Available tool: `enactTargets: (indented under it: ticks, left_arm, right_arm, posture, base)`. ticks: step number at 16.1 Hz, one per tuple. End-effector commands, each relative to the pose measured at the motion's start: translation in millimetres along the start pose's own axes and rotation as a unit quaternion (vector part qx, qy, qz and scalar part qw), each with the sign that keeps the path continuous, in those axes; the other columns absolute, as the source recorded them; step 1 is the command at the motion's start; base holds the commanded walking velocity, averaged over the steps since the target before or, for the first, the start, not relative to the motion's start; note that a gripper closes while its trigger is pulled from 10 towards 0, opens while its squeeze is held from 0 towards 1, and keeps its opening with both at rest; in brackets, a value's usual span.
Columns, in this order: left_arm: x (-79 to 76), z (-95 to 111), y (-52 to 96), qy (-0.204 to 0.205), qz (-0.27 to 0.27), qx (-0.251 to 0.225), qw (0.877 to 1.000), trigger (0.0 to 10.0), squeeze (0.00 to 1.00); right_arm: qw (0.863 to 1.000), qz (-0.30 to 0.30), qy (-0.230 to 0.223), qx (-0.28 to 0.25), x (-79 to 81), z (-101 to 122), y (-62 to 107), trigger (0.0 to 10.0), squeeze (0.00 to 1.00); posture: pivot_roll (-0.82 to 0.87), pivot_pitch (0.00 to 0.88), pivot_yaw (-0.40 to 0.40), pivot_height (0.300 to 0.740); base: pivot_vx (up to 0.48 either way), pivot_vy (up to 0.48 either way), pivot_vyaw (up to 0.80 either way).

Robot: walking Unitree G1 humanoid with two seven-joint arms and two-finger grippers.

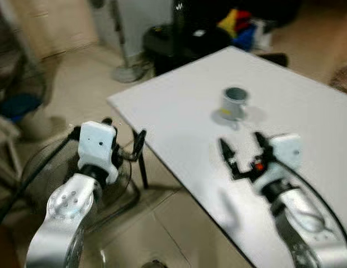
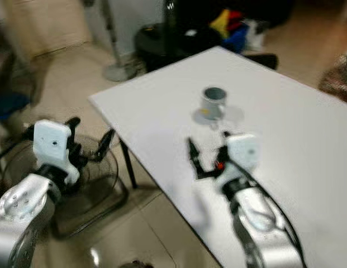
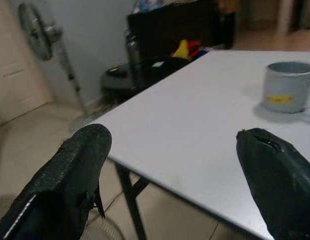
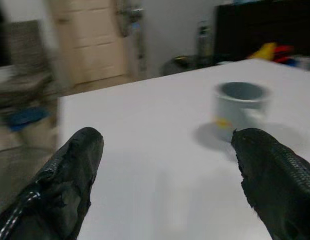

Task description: Setting the table

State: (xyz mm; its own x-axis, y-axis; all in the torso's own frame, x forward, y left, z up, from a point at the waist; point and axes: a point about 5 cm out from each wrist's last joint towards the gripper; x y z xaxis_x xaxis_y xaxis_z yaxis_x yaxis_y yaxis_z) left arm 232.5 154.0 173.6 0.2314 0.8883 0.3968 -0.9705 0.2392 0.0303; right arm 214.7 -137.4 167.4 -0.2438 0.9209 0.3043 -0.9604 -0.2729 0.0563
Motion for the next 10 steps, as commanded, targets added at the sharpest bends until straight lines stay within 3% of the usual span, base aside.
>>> enactTargets:
  ticks: [1,10]
  left_arm:
    - [0.5,2.4,-0.8,-0.001,0.004,-0.005,1.000,10.0,0.00]
    - [0.3,3.5,0.5,-0.009,0.008,-0.005,1.000,10.0,0.00]
  right_arm:
    - [1.000,-0.010,0.008,-0.022,-1.9,8.3,0.7,10.0,0.00]
    - [1.000,0.007,-0.018,-0.006,3.5,2.1,-2.8,10.0,0.00]
  posture:
    - [0.09,0.000,0.056,0.740]
    - [0.11,0.000,0.043,0.740]
  base:
    - [0.000,0.000,0.80]
    - [0.000,0.000,0.80]
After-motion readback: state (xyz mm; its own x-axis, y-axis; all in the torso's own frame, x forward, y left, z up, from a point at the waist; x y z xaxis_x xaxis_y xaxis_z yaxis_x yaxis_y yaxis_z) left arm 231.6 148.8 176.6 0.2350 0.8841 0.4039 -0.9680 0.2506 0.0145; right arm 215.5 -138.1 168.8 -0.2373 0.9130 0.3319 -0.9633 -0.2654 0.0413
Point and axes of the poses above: a point about 5 cm out from each wrist's last joint towards the gripper, its own y axis pointing back from the gripper into the wrist, its own z axis along the axis of the wrist's last joint, x = y × z, and after that the axes turned 15 degrees about -y, right-handed
